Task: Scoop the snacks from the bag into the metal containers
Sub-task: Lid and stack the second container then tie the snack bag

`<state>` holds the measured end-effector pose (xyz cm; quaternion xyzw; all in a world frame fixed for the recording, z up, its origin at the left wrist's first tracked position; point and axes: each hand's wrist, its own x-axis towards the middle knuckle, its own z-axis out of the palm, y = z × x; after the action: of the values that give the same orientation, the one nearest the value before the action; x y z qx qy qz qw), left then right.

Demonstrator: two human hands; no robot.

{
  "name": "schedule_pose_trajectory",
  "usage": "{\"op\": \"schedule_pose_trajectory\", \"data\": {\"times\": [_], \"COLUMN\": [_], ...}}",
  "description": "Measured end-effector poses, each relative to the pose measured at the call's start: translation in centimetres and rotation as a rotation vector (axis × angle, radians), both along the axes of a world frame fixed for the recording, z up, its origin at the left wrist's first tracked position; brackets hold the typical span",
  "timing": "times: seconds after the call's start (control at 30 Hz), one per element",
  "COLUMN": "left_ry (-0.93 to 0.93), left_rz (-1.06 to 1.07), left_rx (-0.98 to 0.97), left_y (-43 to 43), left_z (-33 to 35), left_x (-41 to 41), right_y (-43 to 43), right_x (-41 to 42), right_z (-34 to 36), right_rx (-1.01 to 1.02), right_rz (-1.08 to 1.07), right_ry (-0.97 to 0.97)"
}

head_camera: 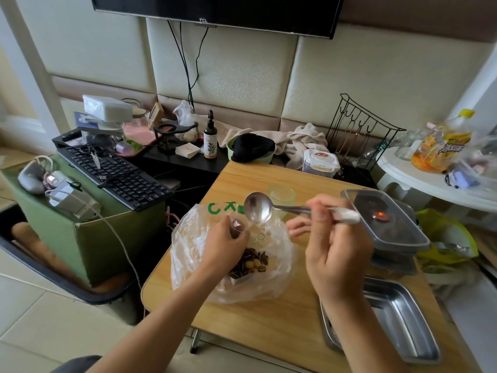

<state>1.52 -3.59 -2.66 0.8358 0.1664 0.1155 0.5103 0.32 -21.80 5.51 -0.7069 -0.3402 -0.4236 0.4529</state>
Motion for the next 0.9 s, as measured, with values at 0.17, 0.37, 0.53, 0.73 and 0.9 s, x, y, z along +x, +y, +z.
{"op": "schedule_pose_trajectory", "data": {"times": [0.17, 0.37, 0.53, 0.73, 0.9], "left_ry": [-0.209, -0.304, 0.247, 0.286, 0.031], "left_rz": [0.049, 0.244, 0.189, 0.167, 0.146], "left_rx": [0.061, 0.444, 0.262, 0.304, 0.317], "left_y": [0.1, 1.3, 3.5, 2.6, 1.4], "left_z": [1.6, 3.4, 2.3, 1.1, 1.8], "left_x": [-0.8, -3.0, -1.9, -1.4, -1.4], "right_y": [-1.0, -1.1, 0.3, 2.3, 2.2], "right_x": [1.0, 0.9, 0.4, 0.0, 0.3], "right_z": [-0.4, -0.7, -0.6, -0.6, -1.2], "right_rx": [0.060, -0.101, -0.205, -0.232, -0.201], "right_rz": [-0.130, -0.208, -0.228, -0.188, -0.141], "right_ry": [0.202, 0.219, 0.196, 0.201, 0.258]}}
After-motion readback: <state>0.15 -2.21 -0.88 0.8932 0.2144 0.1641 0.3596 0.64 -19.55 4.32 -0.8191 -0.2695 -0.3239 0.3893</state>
